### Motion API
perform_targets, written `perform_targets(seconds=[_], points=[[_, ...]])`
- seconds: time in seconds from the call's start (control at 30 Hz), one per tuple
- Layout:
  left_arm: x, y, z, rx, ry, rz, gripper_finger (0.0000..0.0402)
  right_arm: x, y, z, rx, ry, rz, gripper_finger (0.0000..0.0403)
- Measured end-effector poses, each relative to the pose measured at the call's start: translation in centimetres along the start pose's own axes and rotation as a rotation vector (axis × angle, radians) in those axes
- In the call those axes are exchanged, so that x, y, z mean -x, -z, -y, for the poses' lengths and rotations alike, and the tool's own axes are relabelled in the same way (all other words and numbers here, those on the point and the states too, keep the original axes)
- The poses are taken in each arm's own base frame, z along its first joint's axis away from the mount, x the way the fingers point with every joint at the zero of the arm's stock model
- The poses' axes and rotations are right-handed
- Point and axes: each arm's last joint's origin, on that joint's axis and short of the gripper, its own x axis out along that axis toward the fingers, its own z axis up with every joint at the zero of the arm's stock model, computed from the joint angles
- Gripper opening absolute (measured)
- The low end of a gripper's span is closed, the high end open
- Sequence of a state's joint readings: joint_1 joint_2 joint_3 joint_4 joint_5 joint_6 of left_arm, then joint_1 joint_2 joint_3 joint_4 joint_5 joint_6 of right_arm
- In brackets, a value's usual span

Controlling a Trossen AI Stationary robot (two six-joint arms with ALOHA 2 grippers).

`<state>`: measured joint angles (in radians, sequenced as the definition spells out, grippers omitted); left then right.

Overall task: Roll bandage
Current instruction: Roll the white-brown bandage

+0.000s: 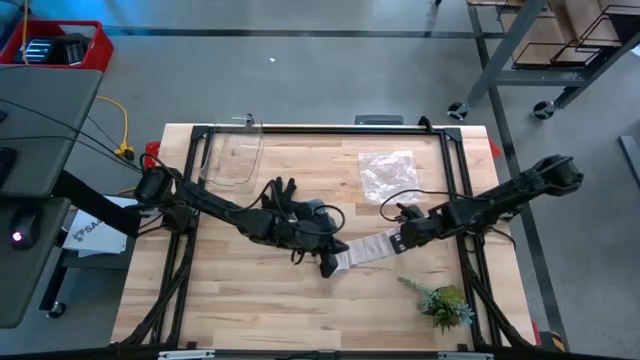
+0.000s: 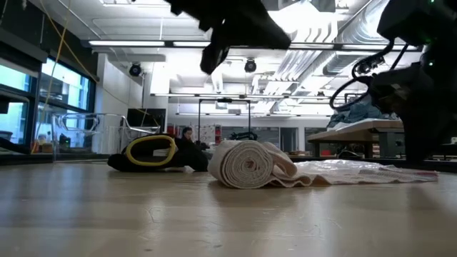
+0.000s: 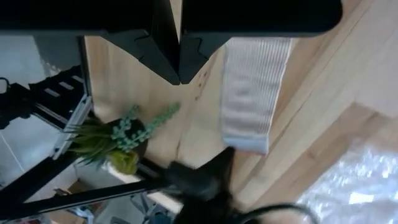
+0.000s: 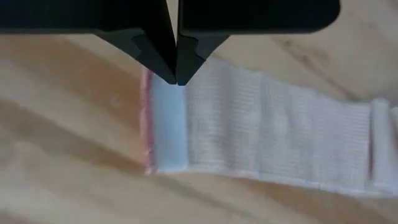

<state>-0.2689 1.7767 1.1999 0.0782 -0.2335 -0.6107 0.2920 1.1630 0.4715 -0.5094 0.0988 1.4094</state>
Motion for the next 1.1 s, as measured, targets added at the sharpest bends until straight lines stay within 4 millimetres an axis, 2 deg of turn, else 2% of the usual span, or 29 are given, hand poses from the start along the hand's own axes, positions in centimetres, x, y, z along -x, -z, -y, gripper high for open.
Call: perform_targets(seconds=[0.13, 0.27, 0.4, 0.57, 0.73, 0.9, 1.1], points=[[1.2, -1.3, 0.2, -0.03, -0.007, 0.019, 0.0, -0.4, -0.3, 0.5, -0.026, 0.004, 0.034, 0.0], [2.5, -2.4, -0.4, -0.048, -0.058, 0.03, 0.0, -0.6, -0.4, 0.1, -0.048, -0.04, 0.065, 0.0], [4.0, -3.4, -0.8, -0.09, -0.097, 0.029, 0.0, -0.7, -0.5, 0.3, -0.071, -0.01, 0.094, 0.0], [5.4, -3.6, -1.3, -0.161, -0.139, -0.025, 0.0, -1.3, -0.4, 0.3, -0.1, 0.02, 0.097, 0.0], [6.1, -3.1, -1.8, -0.196, -0.178, -0.104, 0.0, -1.9, 0.6, -0.2, -0.145, -0.005, 0.079, 0.0], [6.7, -2.0, -1.1, -0.202, -0.175, -0.164, 0.0, -2.1, 2.7, -0.8, -0.208, -0.039, 0.048, 0.0], [8.0, 0.9, -0.5, -0.219, -0.154, -0.231, 0.0, -1.7, 5.2, -0.6, -0.26, -0.042, 0.012, 0.0]])
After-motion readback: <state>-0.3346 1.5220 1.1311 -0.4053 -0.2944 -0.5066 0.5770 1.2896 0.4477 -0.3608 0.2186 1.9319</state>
